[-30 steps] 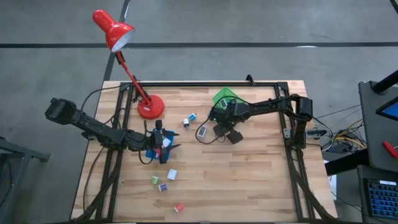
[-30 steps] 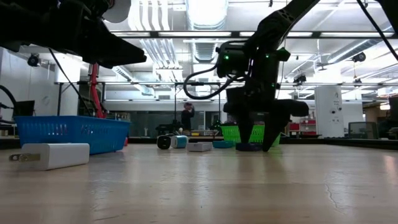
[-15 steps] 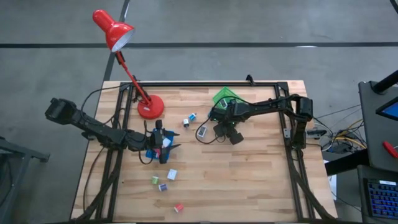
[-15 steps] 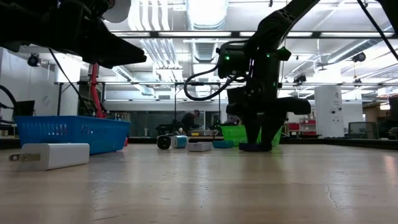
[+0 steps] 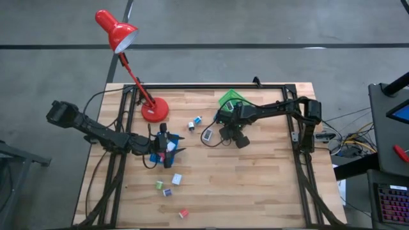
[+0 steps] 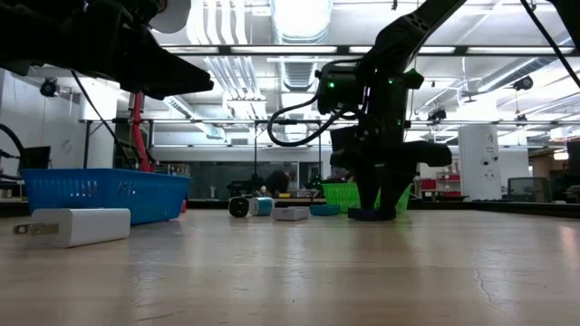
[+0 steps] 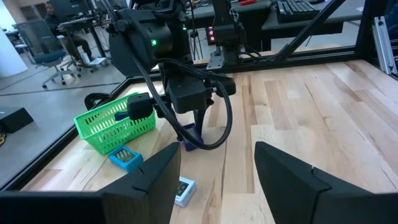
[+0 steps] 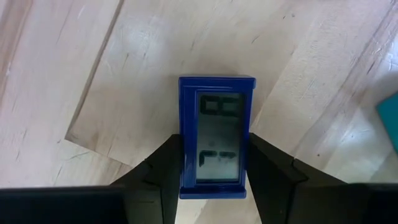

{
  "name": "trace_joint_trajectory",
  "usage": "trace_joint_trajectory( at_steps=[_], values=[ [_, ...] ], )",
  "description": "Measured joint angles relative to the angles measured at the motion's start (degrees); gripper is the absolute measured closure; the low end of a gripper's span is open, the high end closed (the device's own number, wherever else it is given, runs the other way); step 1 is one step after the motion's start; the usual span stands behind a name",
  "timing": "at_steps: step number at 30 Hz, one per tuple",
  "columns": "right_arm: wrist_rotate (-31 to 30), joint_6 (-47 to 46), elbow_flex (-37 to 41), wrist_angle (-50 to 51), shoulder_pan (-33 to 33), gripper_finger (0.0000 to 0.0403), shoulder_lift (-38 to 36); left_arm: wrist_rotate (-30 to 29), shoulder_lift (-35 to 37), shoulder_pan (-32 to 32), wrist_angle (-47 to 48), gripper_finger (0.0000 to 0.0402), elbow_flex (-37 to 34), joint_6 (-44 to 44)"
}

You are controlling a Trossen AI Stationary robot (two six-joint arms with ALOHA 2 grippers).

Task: Pick & Place Office items
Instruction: Put the blue digital clock into the green basket

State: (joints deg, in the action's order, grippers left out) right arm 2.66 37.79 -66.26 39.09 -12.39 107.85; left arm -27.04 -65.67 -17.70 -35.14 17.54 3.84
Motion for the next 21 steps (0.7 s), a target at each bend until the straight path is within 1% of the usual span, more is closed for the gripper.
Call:
trace_joint_trajectory(
  at_steps=[8,12,21],
  values=[
    [0.87,-2.85,0.00,-1.50,-0.04,0.0263,0.00,0.00,0.00,0.00,0.00,0.0193,0.00,0.00],
    [3.37,-5.18,0.00,-4.24,-0.03,0.0263,0.02,0.00,0.00,0.01,0.00,0.0193,0.00,-0.02],
    [4.89,-8.76,0.00,-9.73,0.00,0.0263,0.04,0.14,0.00,0.01,0.00,0.0193,0.00,-0.15]
  ],
)
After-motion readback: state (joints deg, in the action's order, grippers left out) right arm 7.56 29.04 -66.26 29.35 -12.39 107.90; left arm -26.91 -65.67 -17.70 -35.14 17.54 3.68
